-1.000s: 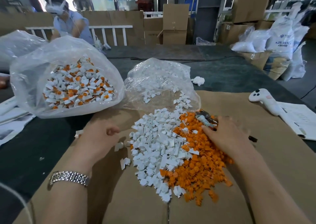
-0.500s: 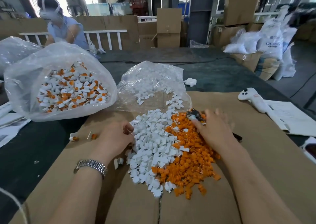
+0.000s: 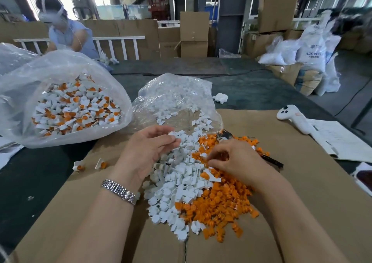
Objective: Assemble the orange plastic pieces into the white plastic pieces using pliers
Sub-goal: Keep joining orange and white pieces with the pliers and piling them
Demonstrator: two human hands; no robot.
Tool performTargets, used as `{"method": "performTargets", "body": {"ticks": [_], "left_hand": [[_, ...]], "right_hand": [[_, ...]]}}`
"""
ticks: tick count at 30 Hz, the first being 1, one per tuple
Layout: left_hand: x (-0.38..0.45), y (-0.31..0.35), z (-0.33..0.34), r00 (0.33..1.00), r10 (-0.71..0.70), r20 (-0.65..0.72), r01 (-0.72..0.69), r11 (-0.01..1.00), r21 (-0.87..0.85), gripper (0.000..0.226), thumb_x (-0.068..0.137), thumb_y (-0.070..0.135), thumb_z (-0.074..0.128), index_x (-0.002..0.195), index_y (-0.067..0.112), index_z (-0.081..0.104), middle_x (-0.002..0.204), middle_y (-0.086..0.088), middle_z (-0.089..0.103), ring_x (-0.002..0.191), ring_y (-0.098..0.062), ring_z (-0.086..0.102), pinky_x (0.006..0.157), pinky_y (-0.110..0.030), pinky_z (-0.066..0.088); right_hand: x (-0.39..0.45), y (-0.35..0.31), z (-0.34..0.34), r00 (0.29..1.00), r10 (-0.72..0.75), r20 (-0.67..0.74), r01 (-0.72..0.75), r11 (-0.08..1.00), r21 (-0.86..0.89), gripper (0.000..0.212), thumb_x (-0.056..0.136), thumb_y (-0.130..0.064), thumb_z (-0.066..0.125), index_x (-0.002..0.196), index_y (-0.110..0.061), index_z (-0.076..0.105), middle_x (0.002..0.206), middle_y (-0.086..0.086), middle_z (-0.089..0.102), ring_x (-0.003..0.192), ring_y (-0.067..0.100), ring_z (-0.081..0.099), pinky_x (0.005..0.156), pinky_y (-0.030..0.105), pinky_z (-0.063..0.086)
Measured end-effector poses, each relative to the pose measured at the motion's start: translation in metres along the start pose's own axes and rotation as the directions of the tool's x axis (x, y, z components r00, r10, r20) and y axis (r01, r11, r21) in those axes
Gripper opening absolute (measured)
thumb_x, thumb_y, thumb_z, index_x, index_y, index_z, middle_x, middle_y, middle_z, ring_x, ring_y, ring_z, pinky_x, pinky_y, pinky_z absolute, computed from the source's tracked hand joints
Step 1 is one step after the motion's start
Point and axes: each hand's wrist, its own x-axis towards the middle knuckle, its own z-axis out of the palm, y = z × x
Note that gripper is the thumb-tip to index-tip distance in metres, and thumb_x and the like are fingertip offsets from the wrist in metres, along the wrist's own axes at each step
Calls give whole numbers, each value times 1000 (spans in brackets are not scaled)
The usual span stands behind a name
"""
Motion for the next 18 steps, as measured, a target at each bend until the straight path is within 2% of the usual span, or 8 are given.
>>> {"method": "performTargets", "body": {"ticks": [3, 6, 8, 10, 15, 18], "left_hand": [[-1, -7, 3, 996, -27, 90, 36, 993, -109, 28, 72, -6, 77, 100, -2, 78, 93, -18, 77, 85, -28, 78, 70, -23, 62], [-5, -14, 1, 989, -32, 144, 50, 990, -128, 30, 71, -6, 76, 99, 1, 80, 95, -15, 77, 88, -29, 78, 70, -22, 62], [-7, -16, 1, 983, -48, 179, 72, 989, -127, 32, 71, -6, 75, 103, -2, 78, 98, -22, 77, 91, -31, 78, 72, -23, 62], [-9, -17, 3, 975, -59, 215, 85, 990, -116, 29, 70, -6, 74, 98, 0, 80, 98, -25, 76, 94, -32, 77, 75, -24, 62], [-11, -16, 6, 964, -40, 263, 67, 993, -95, 26, 73, -6, 74, 96, 4, 82, 95, -22, 76, 92, -31, 77, 75, -24, 62], [-11, -16, 6, 959, -34, 281, 61, 994, -88, 28, 75, -4, 75, 102, 3, 80, 95, -19, 76, 92, -33, 77, 75, -26, 62]], "right_hand": [[1, 3, 3, 998, 5, -66, -4, 1000, 5, 5, 90, -37, 72, 95, -35, 74, 93, -20, 64, 91, 4, 58, 97, 41, 48], [2, 4, 2, 984, 19, -178, -3, 996, 93, 9, 94, -32, 69, 101, -32, 73, 99, -18, 66, 90, -1, 61, 86, 25, 53], [2, 3, 1, 972, 50, -230, -5, 981, 195, 8, 94, -31, 69, 101, -32, 73, 95, -16, 69, 84, 0, 65, 75, 14, 53], [1, 1, 0, 964, 90, -249, 4, 936, 353, 6, 92, -28, 72, 96, -32, 72, 85, -14, 73, 77, 0, 69, 69, 11, 53], [-3, -7, -4, 976, 67, -209, 77, 786, 613, 13, 88, -19, 76, 100, -21, 70, 91, -6, 77, 87, 6, 74, 77, 23, 59], [-5, -12, -5, 981, 43, -188, 111, 671, 733, 17, 91, -17, 73, 106, -14, 65, 95, 1, 78, 95, 14, 74, 91, 36, 56]]}}
